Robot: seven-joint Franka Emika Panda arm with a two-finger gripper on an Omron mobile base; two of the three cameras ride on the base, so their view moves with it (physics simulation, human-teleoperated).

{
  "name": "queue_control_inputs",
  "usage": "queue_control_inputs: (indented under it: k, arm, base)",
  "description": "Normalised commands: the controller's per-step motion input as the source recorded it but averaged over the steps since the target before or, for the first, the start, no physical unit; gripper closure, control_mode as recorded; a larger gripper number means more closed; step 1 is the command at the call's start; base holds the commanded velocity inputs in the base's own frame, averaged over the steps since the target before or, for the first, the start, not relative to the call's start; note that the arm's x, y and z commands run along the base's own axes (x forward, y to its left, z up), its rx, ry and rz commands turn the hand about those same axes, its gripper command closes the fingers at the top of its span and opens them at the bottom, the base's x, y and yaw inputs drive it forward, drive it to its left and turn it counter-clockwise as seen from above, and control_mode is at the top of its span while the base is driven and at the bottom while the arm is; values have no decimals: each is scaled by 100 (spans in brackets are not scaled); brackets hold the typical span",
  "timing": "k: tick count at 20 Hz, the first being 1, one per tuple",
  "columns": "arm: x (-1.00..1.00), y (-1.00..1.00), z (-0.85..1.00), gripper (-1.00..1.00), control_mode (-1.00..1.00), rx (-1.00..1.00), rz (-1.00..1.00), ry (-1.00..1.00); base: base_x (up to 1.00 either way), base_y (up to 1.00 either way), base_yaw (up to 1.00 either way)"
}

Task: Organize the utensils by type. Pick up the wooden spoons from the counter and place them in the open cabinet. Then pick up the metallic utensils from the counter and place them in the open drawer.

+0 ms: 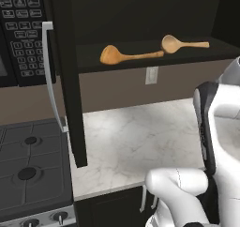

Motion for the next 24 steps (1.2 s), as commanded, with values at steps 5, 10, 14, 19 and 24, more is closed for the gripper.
queue_control_inputs:
  k: [5, 10, 14, 19, 24]
  arm:
    - [-57, 11, -34, -100, -100, 46, -48, 5]
    - [-61, 23, -36, -100, -100, 38, -39, -1]
    - [-46, 41, -47, -100, -100, 16, -42, -5]
    - [-5, 38, -43, -100, -100, 6, -40, -1]
    - [-9, 35, -38, -100, -100, 0, -26, 0]
  base:
    - [0, 0, 0]
    - [0, 0, 0]
    - [0, 0, 0]
    - [0, 0, 0]
    - [0, 0, 0]
